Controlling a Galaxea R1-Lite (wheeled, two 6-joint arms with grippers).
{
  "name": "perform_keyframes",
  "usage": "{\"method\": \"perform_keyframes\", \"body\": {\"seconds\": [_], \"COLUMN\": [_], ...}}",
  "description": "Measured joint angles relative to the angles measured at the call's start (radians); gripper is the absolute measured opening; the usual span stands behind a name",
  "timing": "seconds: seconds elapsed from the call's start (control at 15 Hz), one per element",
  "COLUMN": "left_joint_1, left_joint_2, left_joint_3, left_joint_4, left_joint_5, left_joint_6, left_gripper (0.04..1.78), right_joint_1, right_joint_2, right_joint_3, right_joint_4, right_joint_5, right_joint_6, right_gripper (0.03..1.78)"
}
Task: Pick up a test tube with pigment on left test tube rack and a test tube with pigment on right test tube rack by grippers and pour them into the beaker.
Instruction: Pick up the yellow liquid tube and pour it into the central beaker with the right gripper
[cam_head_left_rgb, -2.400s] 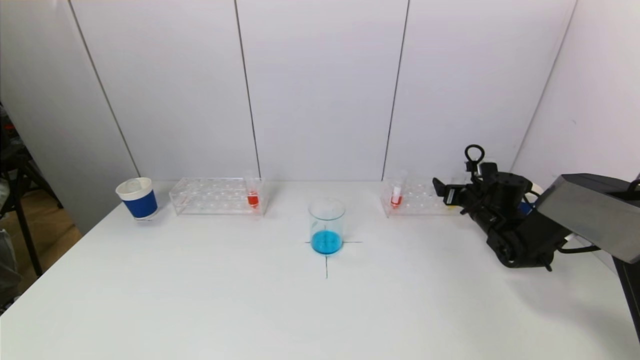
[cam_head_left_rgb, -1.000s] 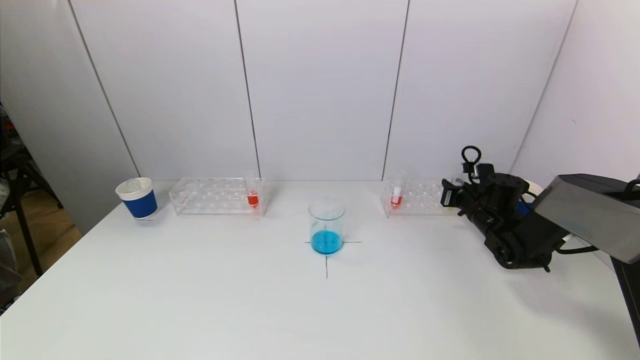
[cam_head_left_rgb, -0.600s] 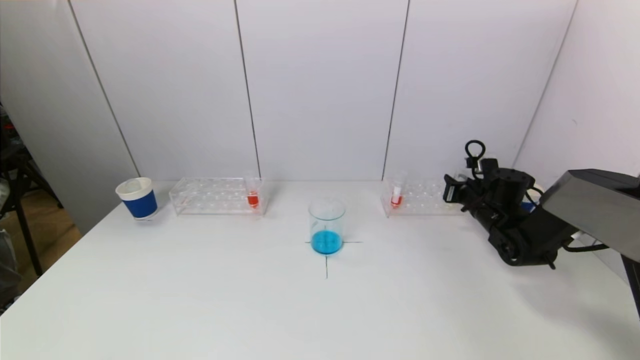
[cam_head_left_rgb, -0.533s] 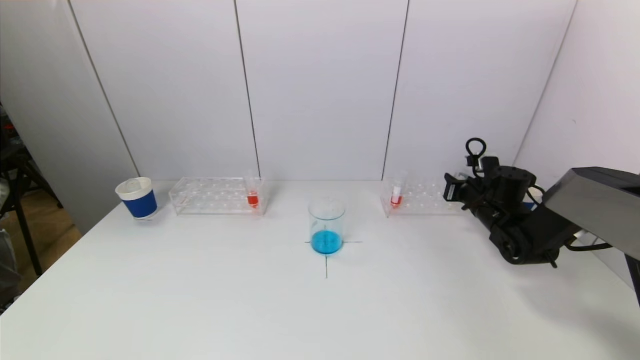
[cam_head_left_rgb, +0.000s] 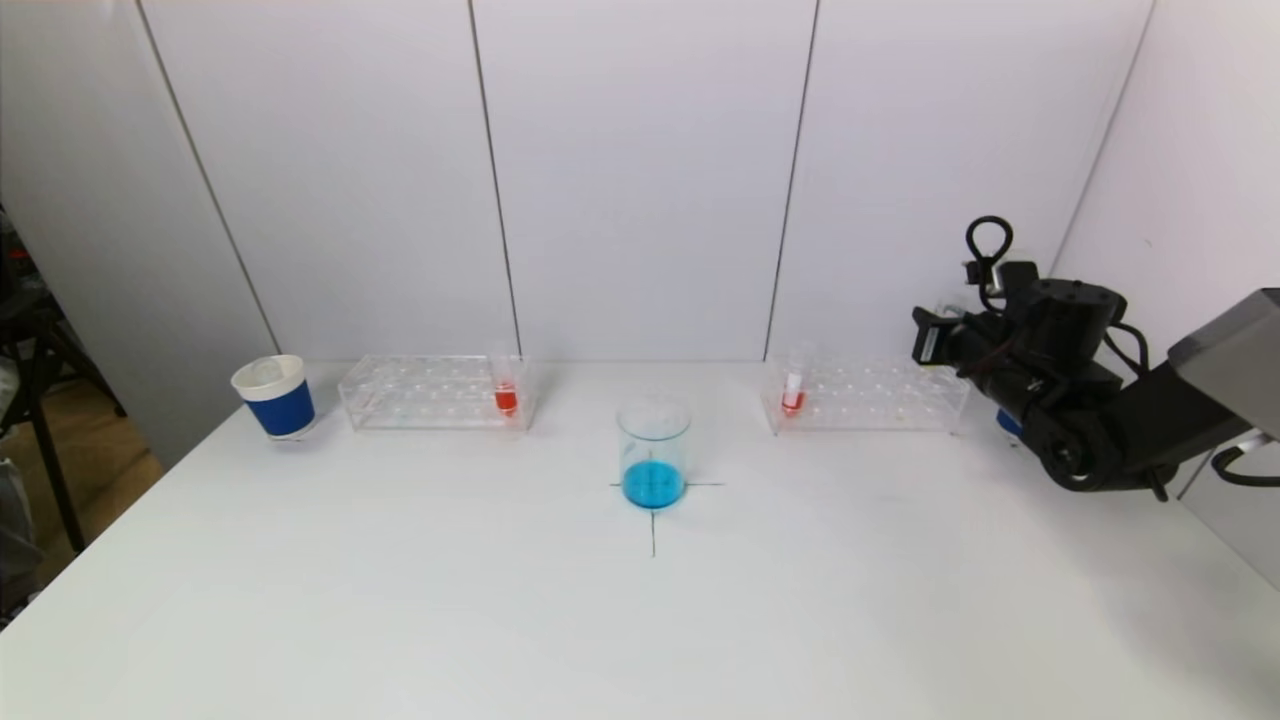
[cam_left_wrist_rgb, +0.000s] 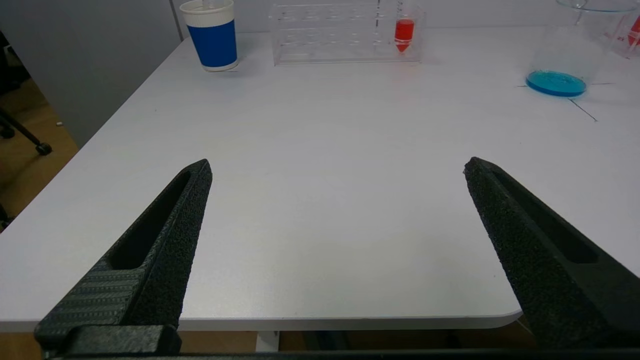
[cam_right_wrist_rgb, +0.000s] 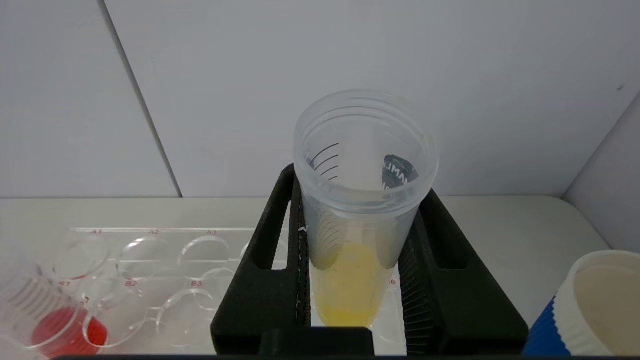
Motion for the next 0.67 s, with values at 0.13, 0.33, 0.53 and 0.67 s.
{"method": "perform_keyframes", "body": {"seconds": [0.13,0.33,0.53,0.67], "left_joint_1": [0.0,0.0,0.0,0.0], "left_joint_2": [0.0,0.0,0.0,0.0], "left_joint_3": [0.0,0.0,0.0,0.0], "left_joint_4": [0.0,0.0,0.0,0.0], "left_joint_5": [0.0,0.0,0.0,0.0], "left_joint_6": [0.0,0.0,0.0,0.0], "left_gripper": [1.76,1.76,1.76,1.76], "right_joint_1": [0.002,0.011,0.026,0.047], "right_joint_2": [-0.071,-0.184,-0.278,-0.329], "right_joint_3": [-0.014,-0.081,-0.211,-0.311], "right_joint_4": [0.079,0.254,0.446,0.598], "right_joint_5": [0.003,0.004,-0.002,-0.007], "right_joint_6": [-0.001,-0.001,0.0,0.0], "right_gripper": [0.56,0.56,0.56,0.56]}}
